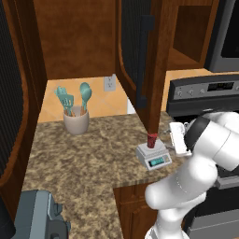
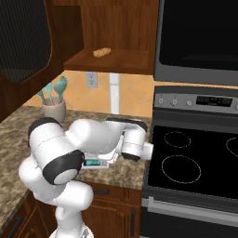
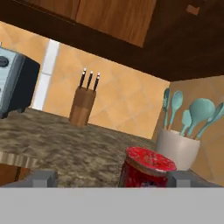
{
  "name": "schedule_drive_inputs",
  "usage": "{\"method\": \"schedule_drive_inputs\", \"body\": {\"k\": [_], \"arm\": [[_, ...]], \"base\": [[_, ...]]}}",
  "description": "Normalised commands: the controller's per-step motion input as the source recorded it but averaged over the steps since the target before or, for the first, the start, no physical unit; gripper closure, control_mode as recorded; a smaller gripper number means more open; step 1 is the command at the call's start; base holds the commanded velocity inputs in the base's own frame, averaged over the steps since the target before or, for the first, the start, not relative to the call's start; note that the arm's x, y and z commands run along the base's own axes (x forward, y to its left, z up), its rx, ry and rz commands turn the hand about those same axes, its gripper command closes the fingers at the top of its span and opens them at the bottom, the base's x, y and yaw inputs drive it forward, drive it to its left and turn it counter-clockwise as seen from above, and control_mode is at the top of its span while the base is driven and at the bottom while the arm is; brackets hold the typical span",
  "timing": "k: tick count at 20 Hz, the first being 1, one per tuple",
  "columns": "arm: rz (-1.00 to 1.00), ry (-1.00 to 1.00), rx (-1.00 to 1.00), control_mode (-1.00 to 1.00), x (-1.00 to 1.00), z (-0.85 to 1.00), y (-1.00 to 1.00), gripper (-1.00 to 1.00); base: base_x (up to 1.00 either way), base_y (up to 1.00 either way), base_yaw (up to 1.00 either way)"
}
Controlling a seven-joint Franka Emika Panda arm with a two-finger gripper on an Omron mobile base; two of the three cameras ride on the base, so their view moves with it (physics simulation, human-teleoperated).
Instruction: Pick the yogurt and place it on the digital scale for weighing, and close the cabinet.
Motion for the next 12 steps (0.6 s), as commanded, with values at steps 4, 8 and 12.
{"method": "schedule_drive_inputs", "body": {"k": [4,8,12], "arm": [[-0.02,-0.39,0.0,-1.0,-0.78,0.97,0.0,-1.0],[-0.09,-0.37,0.0,-1.0,-0.97,1.0,0.04,-1.0],[-0.08,-0.42,-0.01,-1.0,-0.99,1.0,0.24,-1.0]], "base": [[0.0,0.0,0.0],[0.0,0.0,0.0],[0.0,0.0,0.0]]}}
